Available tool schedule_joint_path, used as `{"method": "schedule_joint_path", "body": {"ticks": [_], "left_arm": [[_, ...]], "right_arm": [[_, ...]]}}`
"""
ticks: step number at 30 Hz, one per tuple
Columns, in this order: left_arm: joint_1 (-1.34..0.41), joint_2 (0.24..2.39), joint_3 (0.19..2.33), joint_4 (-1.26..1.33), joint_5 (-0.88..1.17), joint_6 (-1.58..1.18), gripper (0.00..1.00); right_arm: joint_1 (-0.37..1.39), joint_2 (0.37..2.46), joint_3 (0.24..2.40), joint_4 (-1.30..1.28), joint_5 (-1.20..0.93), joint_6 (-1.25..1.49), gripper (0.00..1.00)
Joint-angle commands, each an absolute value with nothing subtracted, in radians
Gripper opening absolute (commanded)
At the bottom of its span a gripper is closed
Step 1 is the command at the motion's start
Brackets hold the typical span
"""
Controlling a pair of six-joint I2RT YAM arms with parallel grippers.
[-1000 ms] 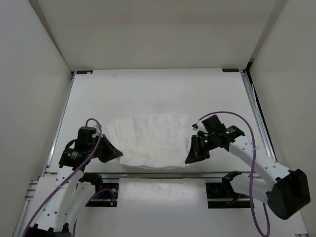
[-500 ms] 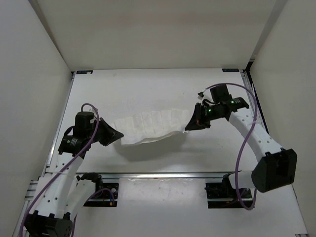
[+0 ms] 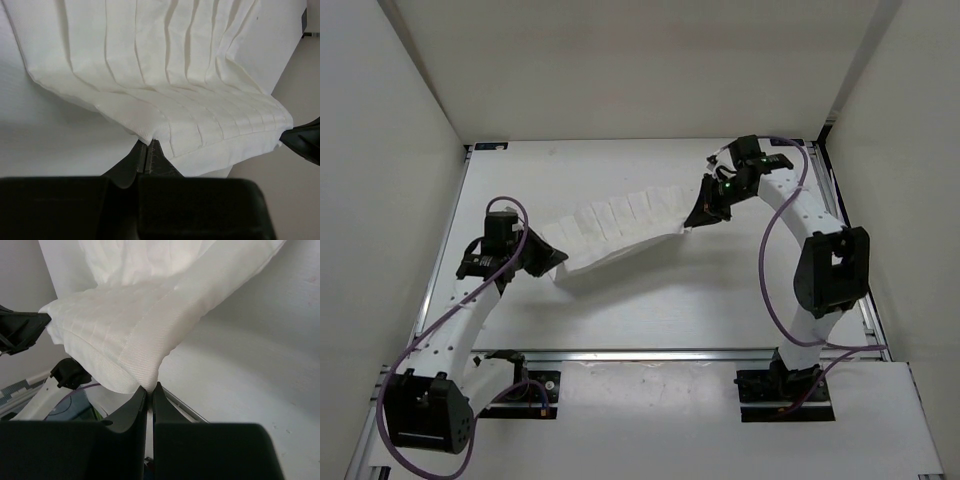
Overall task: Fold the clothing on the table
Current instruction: Fold the skirt
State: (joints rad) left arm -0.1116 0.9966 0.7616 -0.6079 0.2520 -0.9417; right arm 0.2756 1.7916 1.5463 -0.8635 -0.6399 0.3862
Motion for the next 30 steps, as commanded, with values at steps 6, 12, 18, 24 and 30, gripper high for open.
{"method": "schedule_joint_path", "body": {"ticks": [6,12,18,24,30], "left_arm": [[-0.133,0.970,0.813,-0.623,0.192,-0.917,0.00],[-0.203,0.774,0.853,-0.783,0.198,-0.950,0.00],[-0.080,0.647,0.847,-0.947,0.311,-0.890,0.00],[-0.130,0.730,0.652,-0.692,0.328,-1.011,0.00],[-0.110,0.946,0.632,-0.560,0.252,-0.991,0.00]], "right_arm": [[0.238,1.711,1.515,-0.874,-0.597,0.357,0.01],[0.316,1.444,1.286,-0.900,-0.522,0.382,0.01],[0.400,1.210,1.118,-0.874,-0.505,0.544,0.00],[0.275,1.348,1.166,-0.790,-0.598,0.491,0.00],[0.189,1.601,1.244,-0.692,-0.670,0.468,0.00]]}}
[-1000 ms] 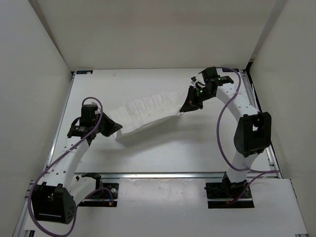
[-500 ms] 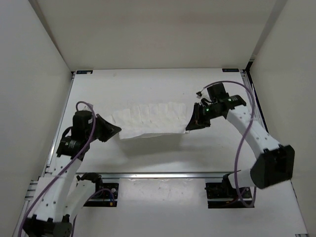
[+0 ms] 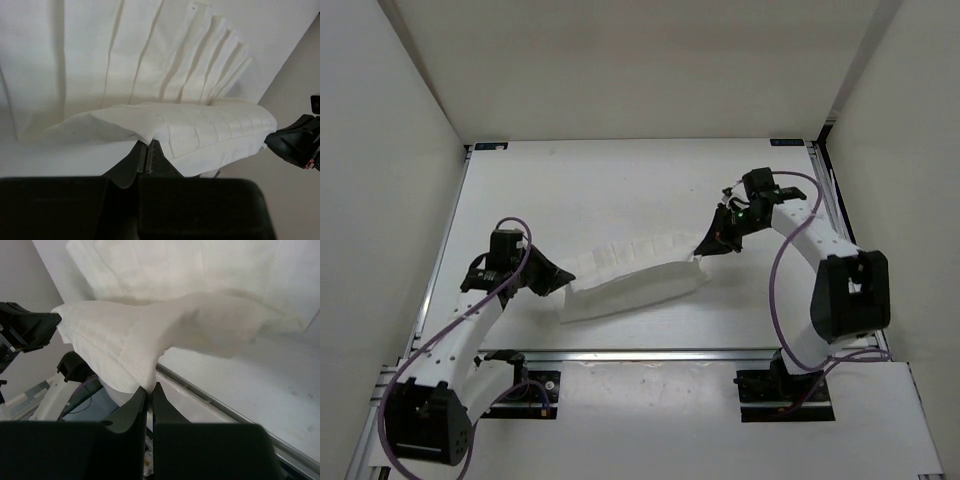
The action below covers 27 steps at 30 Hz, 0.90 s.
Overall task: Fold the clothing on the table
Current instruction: Fold the skirt
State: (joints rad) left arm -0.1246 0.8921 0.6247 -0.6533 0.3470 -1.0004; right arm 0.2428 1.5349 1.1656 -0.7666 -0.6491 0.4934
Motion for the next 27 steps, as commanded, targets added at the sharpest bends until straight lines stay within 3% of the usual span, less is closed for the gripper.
{"method": "schedule_joint_path", "body": {"ticks": [1,6,9,10,11,13,15,18,22,26,27], "left_arm": [[-0.109,0.983,0.632,-0.537,0.253,-0.988,0.00],[-0.086,1.091,0.640,-0.500,0.204,-0.965,0.00],[-0.065,1.130,0.598,-0.468,0.193,-0.962,0.00],[-0.055,1.155,0.585,-0.456,0.190,-0.959,0.00],[-0.054,1.175,0.584,-0.427,0.183,-0.966,0.03],[-0.051,1.209,0.584,-0.378,0.164,-0.953,0.18],[-0.054,1.246,0.632,-0.301,0.155,-0.951,0.20],[-0.060,1.328,0.750,-0.267,0.152,-0.928,0.31],[-0.067,1.384,0.909,-0.296,0.115,-0.859,0.46],[-0.067,1.404,1.002,-0.333,0.075,-0.796,0.49],[-0.069,1.414,1.015,-0.347,0.057,-0.799,0.54]], "right_arm": [[0.184,1.655,1.284,-0.698,-0.664,0.457,0.01],[0.190,1.872,1.445,-0.716,-0.681,0.423,0.00],[0.198,1.998,1.557,-0.744,-0.680,0.410,0.10],[0.196,2.043,1.598,-0.749,-0.675,0.410,0.18],[0.201,2.055,1.635,-0.735,-0.680,0.413,0.22],[0.201,2.101,1.672,-0.695,-0.654,0.422,0.25],[0.199,2.095,1.684,-0.623,-0.609,0.422,0.27],[0.204,2.095,1.776,-0.659,-0.572,0.407,0.28],[0.206,1.985,1.723,-0.689,-0.500,0.364,0.28],[0.210,1.820,1.506,-0.719,-0.434,0.330,0.28],[0.209,1.795,1.417,-0.703,-0.437,0.330,0.28]]}}
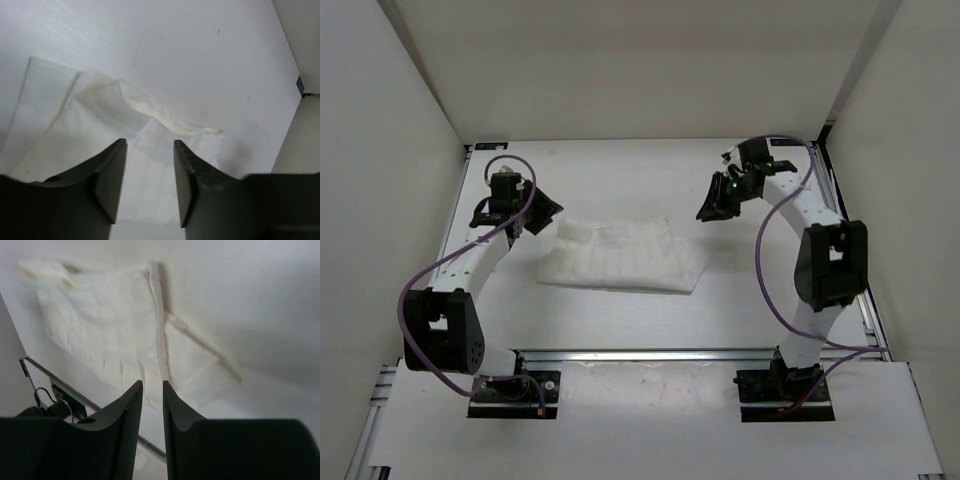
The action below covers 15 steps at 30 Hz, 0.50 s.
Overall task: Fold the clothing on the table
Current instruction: Fold the skirt
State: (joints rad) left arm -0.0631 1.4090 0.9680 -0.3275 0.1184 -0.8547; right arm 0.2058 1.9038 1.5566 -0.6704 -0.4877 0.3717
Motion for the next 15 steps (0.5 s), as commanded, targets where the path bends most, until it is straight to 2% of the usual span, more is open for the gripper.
{"method": "schedule_joint_path", "body": {"ticks": [1,4,8,10,15], "left_arm": [[-0.074,1.414,1.020,-0.351,0.049,-0.784,0.60],[-0.097,1.398,0.982,-0.364,0.031,-0.772,0.60],[-0.182,1.322,0.843,-0.336,0.002,-0.756,0.59],[-0.219,1.295,0.781,-0.334,-0.021,-0.750,0.58],[-0.222,1.249,0.690,-0.331,-0.017,-0.746,0.57]], "right_arm": [[0.206,1.739,1.370,-0.695,-0.436,0.336,0.28],[0.204,1.625,1.136,-0.646,-0.466,0.371,0.29],[0.218,1.496,0.947,-0.557,-0.500,0.429,0.32],[0.222,1.453,0.844,-0.470,-0.521,0.475,0.37],[0.196,1.454,0.840,-0.348,-0.578,0.492,0.38]]}}
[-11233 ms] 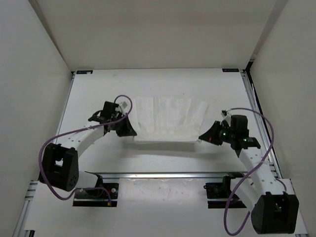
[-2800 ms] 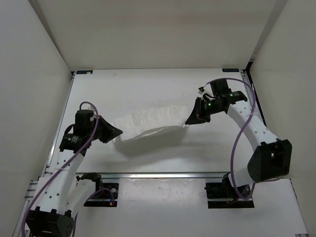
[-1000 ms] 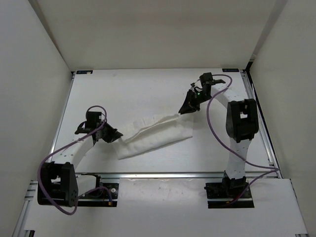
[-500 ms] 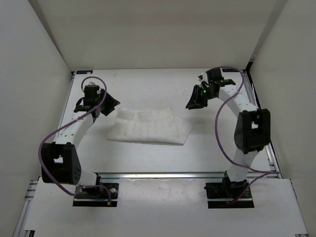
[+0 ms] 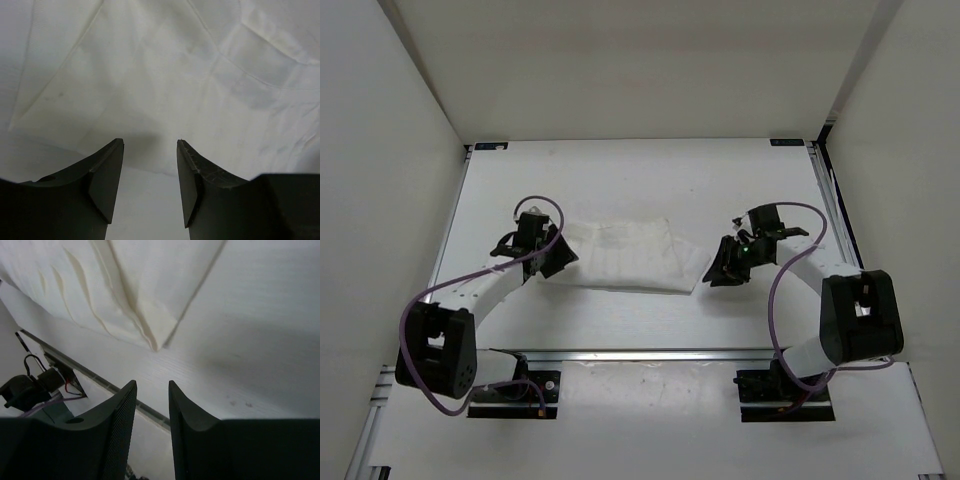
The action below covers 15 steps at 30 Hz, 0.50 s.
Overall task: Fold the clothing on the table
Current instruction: Fold the skirt
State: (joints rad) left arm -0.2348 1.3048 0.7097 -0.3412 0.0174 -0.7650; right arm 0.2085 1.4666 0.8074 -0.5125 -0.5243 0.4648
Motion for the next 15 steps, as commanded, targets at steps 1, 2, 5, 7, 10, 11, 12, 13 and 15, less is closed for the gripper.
{"method": "schedule_joint_path", "body": {"ticks": [1,2,5,7,10,11,12,13,15], "left_arm": [[-0.227,1.237,0.686,-0.336,-0.023,-0.733,0.58],[-0.232,1.230,0.681,-0.350,-0.029,-0.736,0.58],[-0.227,1.212,0.673,-0.357,-0.028,-0.733,0.57],[-0.216,1.197,0.666,-0.370,-0.026,-0.732,0.57],[-0.210,1.181,0.664,-0.385,-0.032,-0.726,0.56],[-0.207,1.174,0.666,-0.394,-0.035,-0.719,0.57],[-0.206,1.173,0.670,-0.394,-0.038,-0.718,0.56],[-0.206,1.177,0.669,-0.399,-0.037,-0.719,0.57],[-0.201,1.177,0.672,-0.402,-0.040,-0.716,0.57]], "right_arm": [[0.190,1.472,0.865,-0.336,-0.587,0.491,0.37],[0.195,1.486,0.892,-0.327,-0.598,0.485,0.38],[0.209,1.555,0.951,-0.293,-0.609,0.476,0.38],[0.215,1.623,0.983,-0.285,-0.626,0.474,0.37],[0.207,1.695,1.012,-0.239,-0.675,0.466,0.38],[0.210,1.721,1.023,-0.232,-0.698,0.469,0.37],[0.216,1.745,1.032,-0.218,-0.707,0.469,0.37],[0.218,1.749,1.031,-0.207,-0.721,0.474,0.37],[0.222,1.790,1.043,-0.183,-0.759,0.482,0.37]]}}
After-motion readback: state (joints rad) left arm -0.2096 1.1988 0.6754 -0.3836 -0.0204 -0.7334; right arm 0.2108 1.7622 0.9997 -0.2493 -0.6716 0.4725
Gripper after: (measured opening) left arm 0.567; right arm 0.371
